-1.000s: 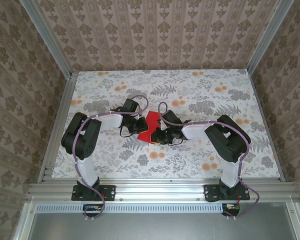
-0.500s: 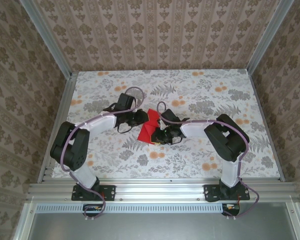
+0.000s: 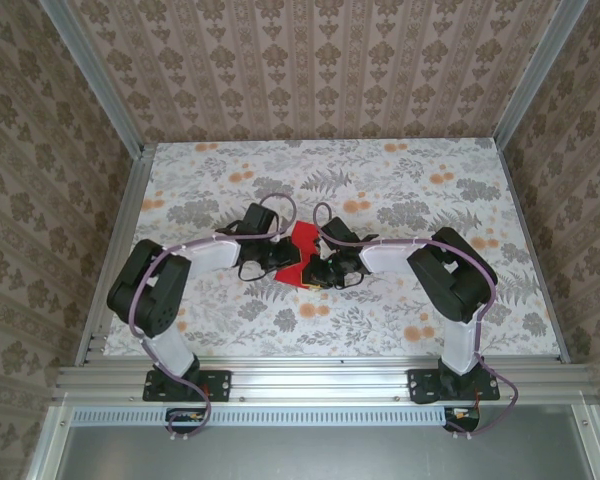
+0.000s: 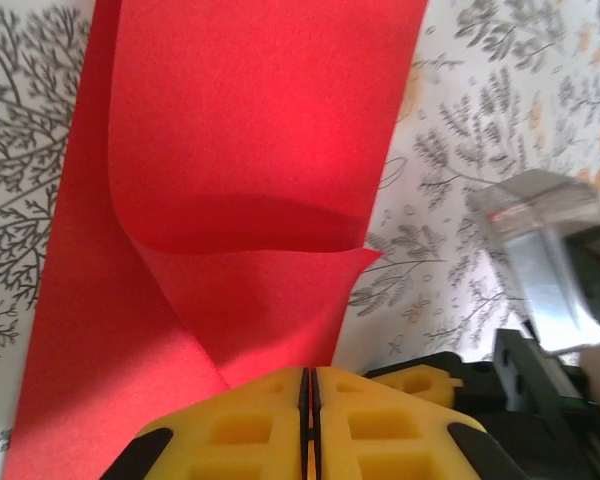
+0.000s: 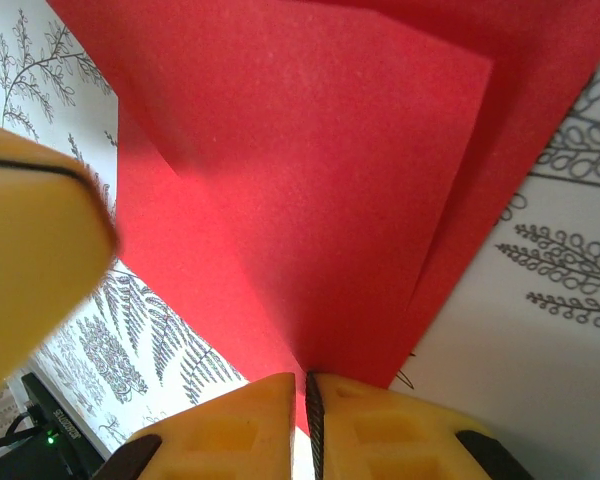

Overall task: Fold a paper plane with a square sheet of paper (pick it up from the middle)
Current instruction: Fold the triangle a second time at the center of the table.

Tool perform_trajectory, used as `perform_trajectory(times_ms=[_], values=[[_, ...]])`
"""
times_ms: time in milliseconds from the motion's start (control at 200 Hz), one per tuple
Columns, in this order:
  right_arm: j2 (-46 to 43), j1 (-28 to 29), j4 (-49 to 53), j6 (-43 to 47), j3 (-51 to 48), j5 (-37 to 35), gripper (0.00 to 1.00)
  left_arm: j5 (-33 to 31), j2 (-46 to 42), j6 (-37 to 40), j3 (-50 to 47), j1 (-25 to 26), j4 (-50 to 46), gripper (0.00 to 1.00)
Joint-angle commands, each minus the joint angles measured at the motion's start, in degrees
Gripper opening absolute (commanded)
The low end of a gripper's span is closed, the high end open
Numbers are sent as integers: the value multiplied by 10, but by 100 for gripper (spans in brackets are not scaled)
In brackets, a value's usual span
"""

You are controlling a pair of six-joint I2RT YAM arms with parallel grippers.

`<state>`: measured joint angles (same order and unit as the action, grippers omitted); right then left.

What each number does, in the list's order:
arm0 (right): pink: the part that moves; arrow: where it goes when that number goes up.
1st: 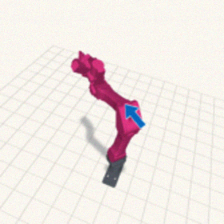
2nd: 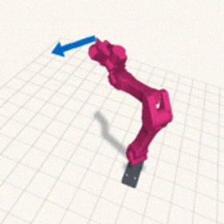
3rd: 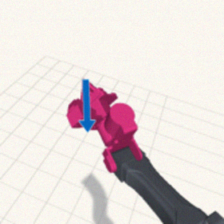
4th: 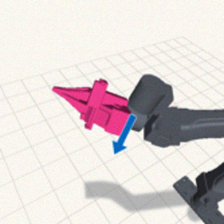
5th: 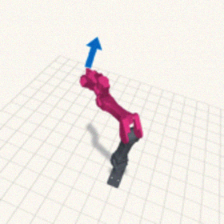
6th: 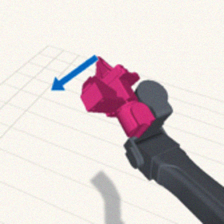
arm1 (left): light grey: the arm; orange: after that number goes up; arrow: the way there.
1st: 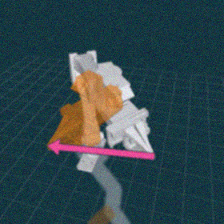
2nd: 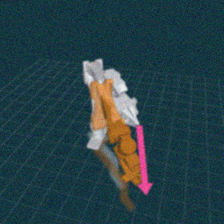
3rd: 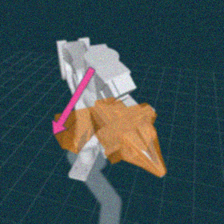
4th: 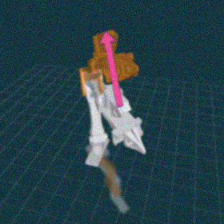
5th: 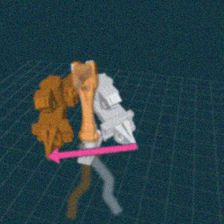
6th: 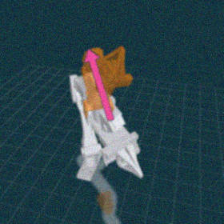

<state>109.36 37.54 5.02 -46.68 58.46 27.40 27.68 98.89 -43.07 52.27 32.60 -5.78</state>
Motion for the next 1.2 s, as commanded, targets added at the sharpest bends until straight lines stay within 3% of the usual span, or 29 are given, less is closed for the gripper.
perform_trajectory(times_ms=[0,865,1195], values=[[35,7,61,-5,-8,-28,15,6,21,6,17,0,-5,12],[43,13,97,13,-28,-32,15,-103,98,23,97,-44,-103,10],[41,14,97,13,-30,-31,15,-84,116,63,140,-84,-104,10]])
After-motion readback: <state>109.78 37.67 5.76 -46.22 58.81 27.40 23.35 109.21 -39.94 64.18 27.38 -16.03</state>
